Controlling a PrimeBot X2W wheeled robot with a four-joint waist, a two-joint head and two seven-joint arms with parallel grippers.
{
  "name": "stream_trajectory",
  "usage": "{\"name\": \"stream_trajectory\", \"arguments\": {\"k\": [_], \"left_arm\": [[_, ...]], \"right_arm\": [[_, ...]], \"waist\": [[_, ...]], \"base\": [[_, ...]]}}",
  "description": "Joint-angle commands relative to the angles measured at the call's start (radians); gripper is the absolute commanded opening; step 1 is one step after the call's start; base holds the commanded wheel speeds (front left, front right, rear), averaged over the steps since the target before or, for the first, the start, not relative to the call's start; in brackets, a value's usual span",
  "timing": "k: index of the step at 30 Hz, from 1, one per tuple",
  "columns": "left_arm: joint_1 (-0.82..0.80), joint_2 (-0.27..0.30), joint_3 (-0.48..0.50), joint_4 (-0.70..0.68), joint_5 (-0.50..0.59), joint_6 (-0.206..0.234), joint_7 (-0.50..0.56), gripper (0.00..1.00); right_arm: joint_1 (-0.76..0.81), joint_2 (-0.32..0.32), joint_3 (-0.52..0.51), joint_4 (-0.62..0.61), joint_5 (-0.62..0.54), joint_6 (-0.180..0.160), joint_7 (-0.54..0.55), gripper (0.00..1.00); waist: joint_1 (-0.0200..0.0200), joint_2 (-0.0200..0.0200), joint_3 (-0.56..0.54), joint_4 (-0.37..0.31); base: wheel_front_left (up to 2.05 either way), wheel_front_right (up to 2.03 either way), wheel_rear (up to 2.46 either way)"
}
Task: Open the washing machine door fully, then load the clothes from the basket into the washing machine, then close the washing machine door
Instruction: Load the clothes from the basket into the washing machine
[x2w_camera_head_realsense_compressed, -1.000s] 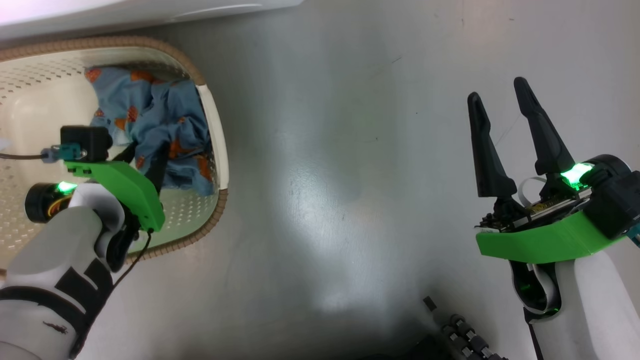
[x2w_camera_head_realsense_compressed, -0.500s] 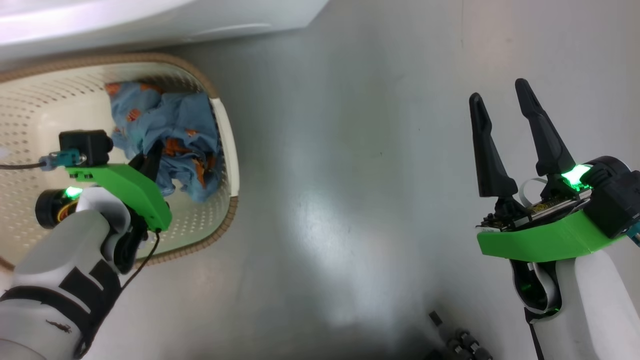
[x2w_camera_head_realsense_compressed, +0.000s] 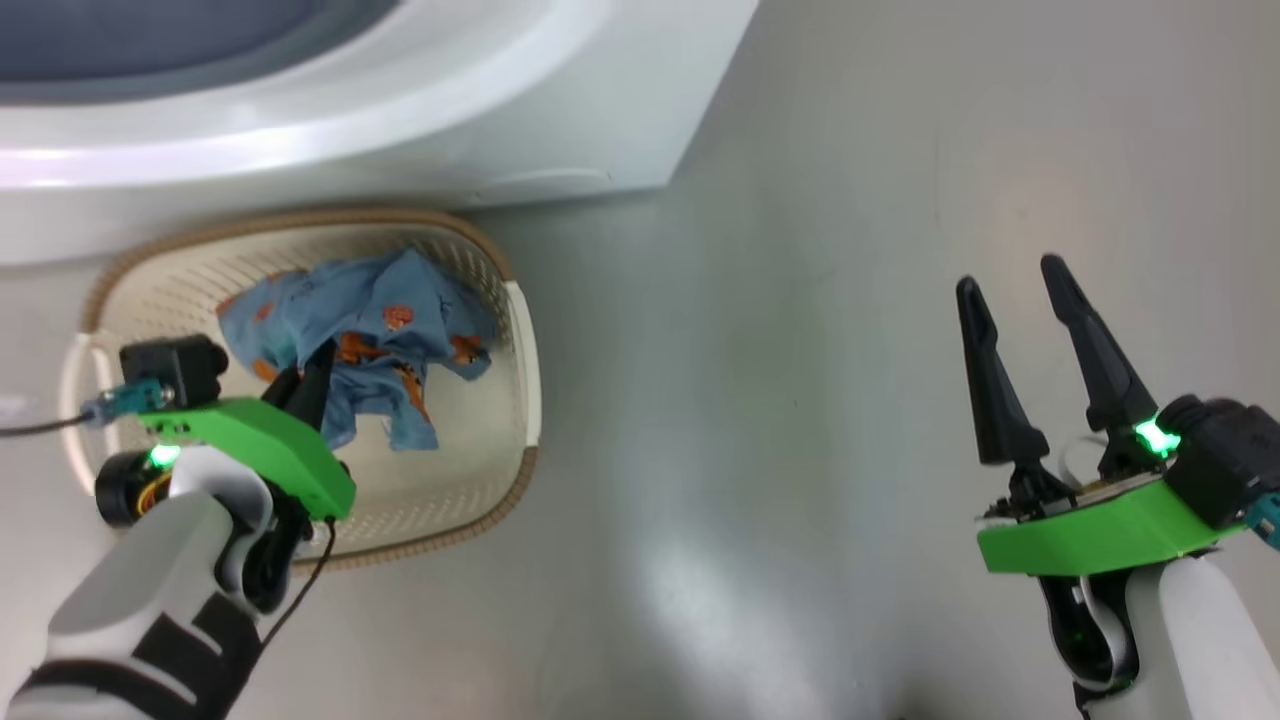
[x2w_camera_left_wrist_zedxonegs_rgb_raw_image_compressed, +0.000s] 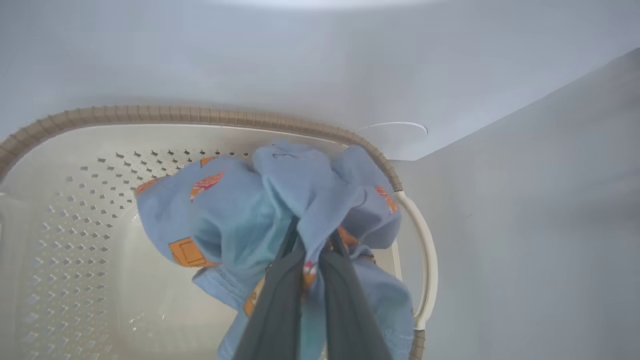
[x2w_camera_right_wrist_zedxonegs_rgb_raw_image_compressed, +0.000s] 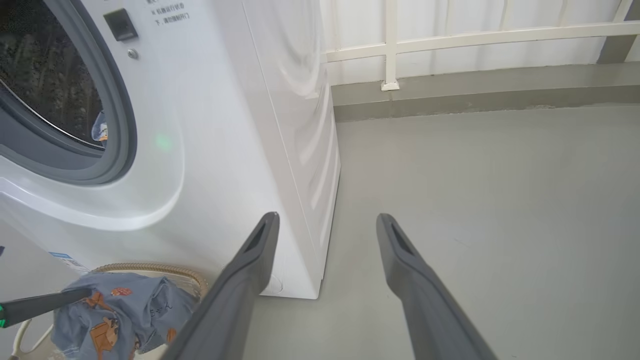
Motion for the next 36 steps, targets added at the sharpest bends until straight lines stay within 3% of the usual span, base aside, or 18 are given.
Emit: {"name": "stream_trajectory", "arguments": {"k": [1, 14, 29, 36], "left_arm": [[0.047, 0.032, 0.079, -0.036, 0.046, -0.002, -0.01, 0.0], [0.276, 0.009, 0.359, -0.232, 0.309, -0.002, -0.011, 0.0], [0.577, -0.028, 0.639, -0.564, 0.576, -0.002, -0.011, 0.0], [0.748, -0.083, 0.771, -0.712, 0.679, -0.002, -0.011, 0.0]], "right_arm": [[0.05, -0.007, 0.014, -0.015, -0.001, 0.003, -0.005, 1.0], [0.179, -0.026, -0.029, -0.001, 0.006, 0.003, -0.005, 1.0], [0.32, -0.019, -0.081, -0.008, 0.013, 0.003, -0.005, 1.0], [0.362, -0.023, -0.099, -0.011, 0.017, 0.003, -0.005, 1.0]], "waist": [[0.0, -0.0001, -0.104, 0.043], [0.0, -0.0001, -0.284, 0.076], [0.0, -0.0001, -0.417, 0.103], [0.0, -0.0001, -0.452, 0.102]], "base": [[0.0, 0.0, 0.0], [0.0, 0.0, 0.0], [0.0, 0.0, 0.0], [0.0, 0.0, 0.0]]}}
